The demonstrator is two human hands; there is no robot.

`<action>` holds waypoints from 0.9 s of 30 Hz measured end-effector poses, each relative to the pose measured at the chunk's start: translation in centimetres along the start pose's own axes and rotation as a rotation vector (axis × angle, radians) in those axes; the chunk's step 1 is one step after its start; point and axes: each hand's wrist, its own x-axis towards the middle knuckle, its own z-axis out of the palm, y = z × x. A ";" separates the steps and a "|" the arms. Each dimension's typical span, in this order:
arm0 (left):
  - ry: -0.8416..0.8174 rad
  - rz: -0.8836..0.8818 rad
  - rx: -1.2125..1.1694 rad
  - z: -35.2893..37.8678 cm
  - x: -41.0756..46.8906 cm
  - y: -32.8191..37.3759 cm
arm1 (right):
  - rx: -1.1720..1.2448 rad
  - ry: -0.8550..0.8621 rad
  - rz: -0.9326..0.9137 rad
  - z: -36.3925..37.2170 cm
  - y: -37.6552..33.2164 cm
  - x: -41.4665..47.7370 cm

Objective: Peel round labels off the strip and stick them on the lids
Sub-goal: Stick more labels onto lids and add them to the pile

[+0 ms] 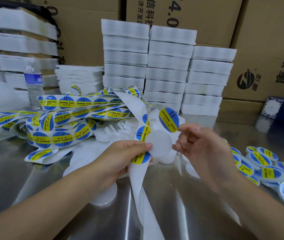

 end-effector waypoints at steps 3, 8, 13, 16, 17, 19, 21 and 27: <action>0.009 0.003 -0.028 0.0 0.1 -0.1 | 0.103 0.073 0.115 -0.5 -0.4 0.2; 0.021 0.013 -0.060 0.0 0.1 0.0 | 0.155 0.137 0.322 -0.6 -0.1 0.6; 0.007 0.031 -0.049 0.1 -0.1 0.2 | 0.069 0.092 0.414 -0.2 0.5 0.6; 0.008 0.037 -0.041 0.1 -0.1 0.2 | 0.052 0.092 0.427 -0.2 0.6 0.6; 0.007 0.039 -0.042 0.1 0.0 0.2 | 0.047 0.092 0.431 -0.2 0.6 0.7; 0.012 0.041 -0.042 0.1 0.1 0.2 | 0.029 0.094 0.443 -0.3 0.6 0.7; 0.017 0.044 -0.040 0.0 0.2 0.1 | 0.015 0.102 0.452 -0.4 0.7 0.7; 0.006 0.058 -0.034 -0.1 0.2 0.1 | 0.021 0.090 0.462 -0.3 0.8 0.7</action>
